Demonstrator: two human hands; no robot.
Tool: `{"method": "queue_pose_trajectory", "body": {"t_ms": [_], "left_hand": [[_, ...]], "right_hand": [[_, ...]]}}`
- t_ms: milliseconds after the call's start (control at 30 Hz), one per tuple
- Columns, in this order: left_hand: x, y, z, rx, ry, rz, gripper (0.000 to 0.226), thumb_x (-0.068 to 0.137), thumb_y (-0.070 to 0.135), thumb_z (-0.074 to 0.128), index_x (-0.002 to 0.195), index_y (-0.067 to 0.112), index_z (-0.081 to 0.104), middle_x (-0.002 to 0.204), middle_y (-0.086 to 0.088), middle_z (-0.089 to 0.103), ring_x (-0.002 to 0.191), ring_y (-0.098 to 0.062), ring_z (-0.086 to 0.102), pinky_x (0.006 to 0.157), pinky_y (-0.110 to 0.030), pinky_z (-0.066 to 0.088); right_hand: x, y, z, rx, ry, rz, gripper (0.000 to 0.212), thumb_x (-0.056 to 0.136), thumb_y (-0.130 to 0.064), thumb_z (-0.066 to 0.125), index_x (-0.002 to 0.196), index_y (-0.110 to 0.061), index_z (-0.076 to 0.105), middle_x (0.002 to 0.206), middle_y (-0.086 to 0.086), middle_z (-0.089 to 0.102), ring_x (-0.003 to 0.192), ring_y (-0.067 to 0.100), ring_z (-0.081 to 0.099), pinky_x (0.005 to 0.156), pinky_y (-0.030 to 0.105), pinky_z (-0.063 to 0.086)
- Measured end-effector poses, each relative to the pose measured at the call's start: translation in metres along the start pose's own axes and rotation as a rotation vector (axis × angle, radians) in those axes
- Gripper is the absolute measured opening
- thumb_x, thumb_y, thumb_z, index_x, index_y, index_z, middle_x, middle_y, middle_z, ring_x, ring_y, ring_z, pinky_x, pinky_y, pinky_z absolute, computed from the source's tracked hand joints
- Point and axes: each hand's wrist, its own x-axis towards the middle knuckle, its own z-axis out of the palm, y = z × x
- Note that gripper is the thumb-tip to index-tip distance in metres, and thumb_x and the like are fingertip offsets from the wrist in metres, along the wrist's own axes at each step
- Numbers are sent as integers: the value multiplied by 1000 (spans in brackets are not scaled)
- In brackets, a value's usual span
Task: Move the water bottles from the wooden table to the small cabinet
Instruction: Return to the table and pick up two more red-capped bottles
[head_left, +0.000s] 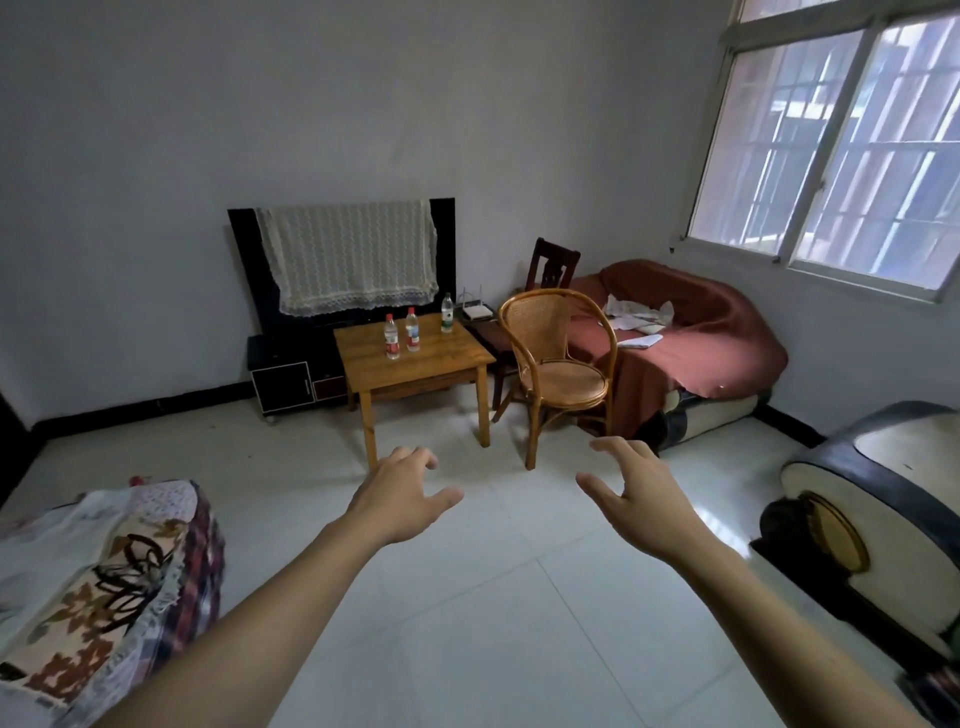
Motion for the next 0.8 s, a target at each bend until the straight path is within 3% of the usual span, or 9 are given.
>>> {"method": "queue_pose_trajectory", "body": {"t_ms": [367,633,800], "left_hand": [[181,-46,0,-87,38,-1,60,88,60,57,134,23,47,143,2,46,125,-19,48,101,-41,46],[309,-87,-35,-180,101,-33,57,90,55,58,135,22,47,140,0,45,122,-19,49,93,-33,45],[372,-120,-32,-149,69,-62,57,89,57,57,134,23,48,139,2,46,125,-18,47,96,-34,44]], "right_hand": [[183,2,48,-33,-11,-48,46,90,-46,60,131,-27,51,130,1,51,119,25,50,97,36,44],[322,-25,83,-92,-37,-95,35,92,-45,58,121,-26,53,120,3,54,109,21,51,85,29,39],[395,-28,123,-41,-106,-110,39,92,-47,57,124,-26,52,127,0,50,113,20,51,92,32,44]]}}
